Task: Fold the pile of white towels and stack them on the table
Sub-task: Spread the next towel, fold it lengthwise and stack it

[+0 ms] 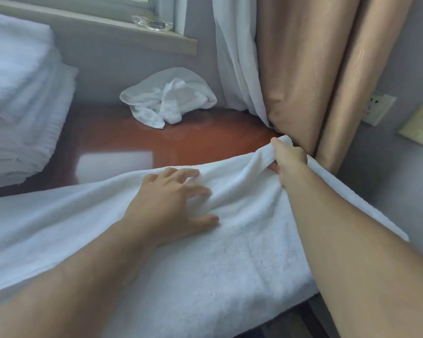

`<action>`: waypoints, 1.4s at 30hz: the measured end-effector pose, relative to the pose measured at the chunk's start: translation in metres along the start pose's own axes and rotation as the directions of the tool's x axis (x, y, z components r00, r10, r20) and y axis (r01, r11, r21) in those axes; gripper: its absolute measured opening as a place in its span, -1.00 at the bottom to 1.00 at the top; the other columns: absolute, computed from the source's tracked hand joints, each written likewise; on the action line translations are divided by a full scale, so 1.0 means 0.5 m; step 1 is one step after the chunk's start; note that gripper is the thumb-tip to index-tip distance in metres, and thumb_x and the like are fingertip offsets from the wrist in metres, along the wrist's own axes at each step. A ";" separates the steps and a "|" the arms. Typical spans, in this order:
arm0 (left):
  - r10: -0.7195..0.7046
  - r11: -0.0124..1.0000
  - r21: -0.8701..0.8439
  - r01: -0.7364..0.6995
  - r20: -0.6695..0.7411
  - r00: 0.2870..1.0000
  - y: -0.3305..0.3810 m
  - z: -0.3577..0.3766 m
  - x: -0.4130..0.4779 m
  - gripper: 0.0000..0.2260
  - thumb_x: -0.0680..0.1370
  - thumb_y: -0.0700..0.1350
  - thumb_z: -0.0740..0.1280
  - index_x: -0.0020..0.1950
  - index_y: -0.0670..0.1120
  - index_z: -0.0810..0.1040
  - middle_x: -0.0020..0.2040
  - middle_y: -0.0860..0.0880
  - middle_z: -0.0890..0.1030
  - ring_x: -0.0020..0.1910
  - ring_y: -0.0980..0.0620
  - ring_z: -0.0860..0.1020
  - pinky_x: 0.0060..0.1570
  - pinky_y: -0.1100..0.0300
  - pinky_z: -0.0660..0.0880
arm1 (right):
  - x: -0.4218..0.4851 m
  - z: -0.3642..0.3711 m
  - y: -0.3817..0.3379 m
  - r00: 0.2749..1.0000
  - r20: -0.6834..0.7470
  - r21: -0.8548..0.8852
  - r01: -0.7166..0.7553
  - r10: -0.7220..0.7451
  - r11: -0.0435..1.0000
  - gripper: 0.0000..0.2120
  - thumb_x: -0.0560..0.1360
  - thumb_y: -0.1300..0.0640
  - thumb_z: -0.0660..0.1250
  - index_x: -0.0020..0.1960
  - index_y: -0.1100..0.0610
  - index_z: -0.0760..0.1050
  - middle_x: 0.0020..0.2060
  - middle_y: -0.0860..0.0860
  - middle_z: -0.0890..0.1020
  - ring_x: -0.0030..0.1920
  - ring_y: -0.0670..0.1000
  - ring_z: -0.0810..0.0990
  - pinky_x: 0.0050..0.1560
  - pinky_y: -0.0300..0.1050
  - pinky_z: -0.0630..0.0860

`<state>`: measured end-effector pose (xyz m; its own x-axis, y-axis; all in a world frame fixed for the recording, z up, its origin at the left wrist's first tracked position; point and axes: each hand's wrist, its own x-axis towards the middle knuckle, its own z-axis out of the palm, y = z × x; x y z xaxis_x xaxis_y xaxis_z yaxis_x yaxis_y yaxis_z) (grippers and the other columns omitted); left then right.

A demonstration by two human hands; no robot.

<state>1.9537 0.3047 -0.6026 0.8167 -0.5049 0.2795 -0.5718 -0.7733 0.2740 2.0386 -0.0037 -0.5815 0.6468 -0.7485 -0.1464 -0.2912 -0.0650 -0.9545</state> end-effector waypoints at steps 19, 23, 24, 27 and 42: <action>0.230 0.972 0.022 -0.232 -0.270 0.935 -0.029 -0.014 0.013 -0.77 0.66 -0.04 0.12 -0.01 -0.08 0.53 -0.14 0.02 0.57 -0.11 -0.11 0.50 -0.11 -0.04 0.45 | -0.027 0.012 0.015 0.917 -0.245 0.197 0.364 -0.314 0.910 -0.85 0.41 0.10 0.29 -0.02 -0.01 0.51 -0.25 -0.13 0.54 -0.29 -0.16 0.51 -0.20 -0.26 0.45; 0.274 0.955 -0.058 -0.289 -0.187 0.943 -0.032 -0.012 0.013 -0.74 0.68 0.00 0.06 0.01 -0.04 0.51 -0.14 0.08 0.55 -0.07 -0.05 0.46 -0.07 0.00 0.46 | -0.001 0.005 0.010 0.988 -0.043 0.119 0.150 -0.146 0.981 -0.72 0.32 -0.10 0.34 -0.15 0.09 0.63 -0.26 -0.07 0.60 -0.18 0.00 0.56 -0.11 -0.05 0.49; 0.269 0.957 -0.060 -0.283 -0.174 0.947 -0.034 -0.012 0.015 -0.74 0.68 0.01 0.05 0.00 -0.03 0.50 -0.14 0.09 0.54 -0.08 -0.04 0.46 -0.07 -0.01 0.46 | 0.004 0.004 0.010 0.991 -0.006 0.073 0.136 -0.136 0.988 -0.72 0.34 -0.05 0.37 -0.12 0.15 0.62 -0.26 -0.03 0.57 -0.18 0.02 0.54 -0.13 -0.05 0.47; 0.234 0.969 -0.046 -0.245 -0.169 0.957 -0.033 -0.009 0.019 -0.74 0.68 0.01 0.04 -0.01 -0.03 0.49 -0.15 0.09 0.54 -0.08 -0.04 0.45 -0.08 -0.02 0.46 | 0.014 -0.003 -0.003 0.987 0.082 -0.067 0.144 -0.138 0.987 -0.67 0.43 0.11 0.38 0.13 0.28 0.60 -0.11 0.08 0.66 -0.12 0.03 0.52 -0.05 -0.04 0.54; 0.190 0.982 0.017 -0.190 -0.108 0.976 0.026 -0.023 -0.036 -0.78 0.63 0.12 0.19 0.09 0.04 0.53 -0.05 0.11 0.65 -0.01 -0.05 0.58 0.02 0.05 0.47 | -0.049 -0.195 0.087 0.945 -0.279 -0.165 0.128 -0.171 0.978 -0.60 0.48 0.25 0.32 0.31 0.11 0.59 0.19 0.05 0.64 0.19 0.14 0.60 0.11 -0.10 0.52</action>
<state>1.9308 0.3083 -0.5936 0.6796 -0.5985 0.4242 -0.7149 -0.6701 0.1999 1.9414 -0.0528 -0.5939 0.4642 -0.8804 0.0971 -0.3187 -0.2682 -0.9091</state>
